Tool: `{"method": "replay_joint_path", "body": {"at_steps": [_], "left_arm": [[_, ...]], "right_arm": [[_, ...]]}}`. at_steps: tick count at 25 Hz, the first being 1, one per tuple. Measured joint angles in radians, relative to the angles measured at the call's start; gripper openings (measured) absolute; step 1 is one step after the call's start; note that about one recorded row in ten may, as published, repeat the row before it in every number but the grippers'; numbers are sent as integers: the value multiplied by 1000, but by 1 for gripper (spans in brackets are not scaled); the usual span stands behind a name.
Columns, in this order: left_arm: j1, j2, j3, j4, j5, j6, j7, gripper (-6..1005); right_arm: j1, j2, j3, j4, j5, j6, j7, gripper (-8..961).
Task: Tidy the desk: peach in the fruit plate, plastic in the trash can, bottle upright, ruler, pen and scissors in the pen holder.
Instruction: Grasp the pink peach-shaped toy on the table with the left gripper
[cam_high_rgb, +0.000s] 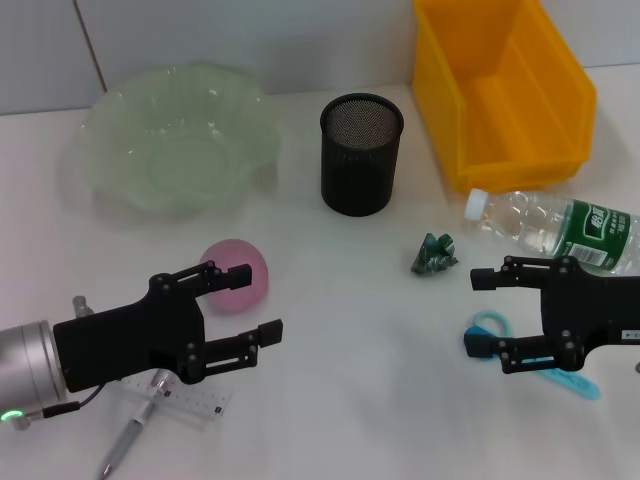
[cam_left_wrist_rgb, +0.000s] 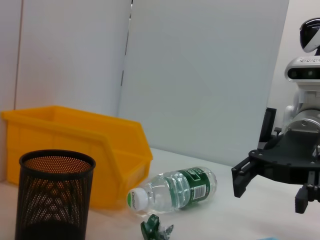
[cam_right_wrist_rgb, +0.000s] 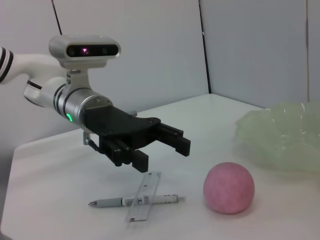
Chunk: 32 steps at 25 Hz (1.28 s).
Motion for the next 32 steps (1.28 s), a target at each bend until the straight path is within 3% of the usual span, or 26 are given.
{"method": "replay_joint_path", "body": {"at_steps": [7,13,18,32], "left_arm": [[-8,-2,-1,0,-6,-61,1,770],[-47,-11,-1,-17,-12,-273,28,757],[-89,-11,3,-63,-12,-372,60,747],[-116,-11,13,-100,-12,-442,84,718]], "right_arm": [[1,1,0,-4,0,1,0,813],[1,4,-1,-14,-1,1,8,812],[2,5,-15,-15,-2,0,13,812],[2,6,-28,-19,-2,1,14,813]]}}
